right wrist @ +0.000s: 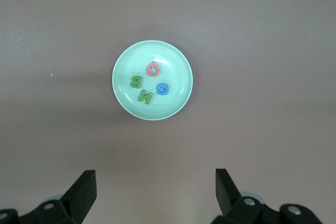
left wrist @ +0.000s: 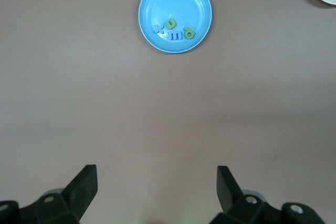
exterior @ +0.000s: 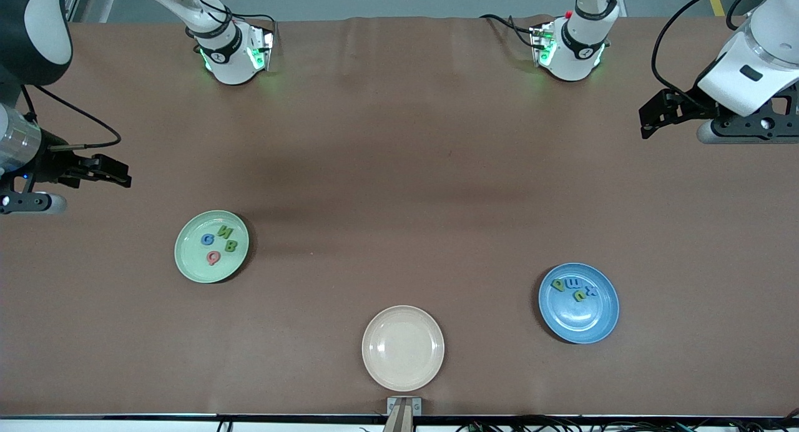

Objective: Sort upper and lower case letters into plates

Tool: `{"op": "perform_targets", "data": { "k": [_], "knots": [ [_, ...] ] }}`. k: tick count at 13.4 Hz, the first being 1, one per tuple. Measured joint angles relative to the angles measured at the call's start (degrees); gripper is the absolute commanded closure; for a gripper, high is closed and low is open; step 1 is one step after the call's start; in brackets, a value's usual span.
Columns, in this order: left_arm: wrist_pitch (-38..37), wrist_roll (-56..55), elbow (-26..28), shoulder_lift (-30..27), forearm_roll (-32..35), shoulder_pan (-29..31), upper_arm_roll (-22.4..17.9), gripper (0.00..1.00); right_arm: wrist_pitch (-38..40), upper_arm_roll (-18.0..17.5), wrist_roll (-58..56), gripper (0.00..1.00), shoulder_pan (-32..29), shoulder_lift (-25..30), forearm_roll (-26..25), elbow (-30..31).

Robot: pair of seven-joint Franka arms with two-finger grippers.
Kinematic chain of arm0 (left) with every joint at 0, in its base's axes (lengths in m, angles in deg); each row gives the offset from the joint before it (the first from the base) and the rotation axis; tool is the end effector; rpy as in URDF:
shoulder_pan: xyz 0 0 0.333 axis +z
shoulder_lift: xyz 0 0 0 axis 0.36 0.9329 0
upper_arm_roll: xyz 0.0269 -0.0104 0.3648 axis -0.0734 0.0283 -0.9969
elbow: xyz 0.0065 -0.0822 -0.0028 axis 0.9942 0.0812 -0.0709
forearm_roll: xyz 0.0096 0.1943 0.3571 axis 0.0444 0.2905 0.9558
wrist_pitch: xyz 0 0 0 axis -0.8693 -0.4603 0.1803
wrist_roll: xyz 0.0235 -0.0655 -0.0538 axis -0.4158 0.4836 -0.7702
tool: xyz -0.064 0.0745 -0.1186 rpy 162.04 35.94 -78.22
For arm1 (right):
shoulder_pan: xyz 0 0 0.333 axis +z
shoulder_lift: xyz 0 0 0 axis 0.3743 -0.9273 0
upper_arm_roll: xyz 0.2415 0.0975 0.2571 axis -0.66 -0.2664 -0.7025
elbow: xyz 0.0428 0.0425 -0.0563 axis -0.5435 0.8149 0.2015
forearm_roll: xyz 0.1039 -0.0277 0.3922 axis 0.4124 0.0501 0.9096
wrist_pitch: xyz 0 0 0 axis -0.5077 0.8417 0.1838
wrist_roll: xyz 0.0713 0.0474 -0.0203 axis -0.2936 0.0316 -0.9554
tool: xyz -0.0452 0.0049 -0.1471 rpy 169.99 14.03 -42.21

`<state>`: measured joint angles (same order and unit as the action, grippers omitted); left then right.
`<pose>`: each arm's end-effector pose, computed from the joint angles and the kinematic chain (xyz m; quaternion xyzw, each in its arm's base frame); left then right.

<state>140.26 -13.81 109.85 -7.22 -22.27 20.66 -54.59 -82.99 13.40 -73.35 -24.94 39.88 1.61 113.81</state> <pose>0.5400 -0.0946 0.6399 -0.9995 0.0253 0.0012 0.0184 0.5959 -0.0034 0.5623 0.9989 0.0016 -0.0456 0.0074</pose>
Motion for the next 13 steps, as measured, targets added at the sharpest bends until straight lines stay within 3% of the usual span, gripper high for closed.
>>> {"op": "perform_targets", "data": {
  "k": [4,13],
  "knots": [
    [0.03,0.48,-0.93,0.00,0.00,0.17,-0.07,0.00,-0.07,2.93,0.00,0.00,2.33,2.78,0.02,2.72],
    [0.02,0.51,-1.49,0.00,0.00,0.18,-0.03,0.00,0.74,3.45,-0.01,0.00,2.52,7.86,0.04,4.49]
  ]
}}
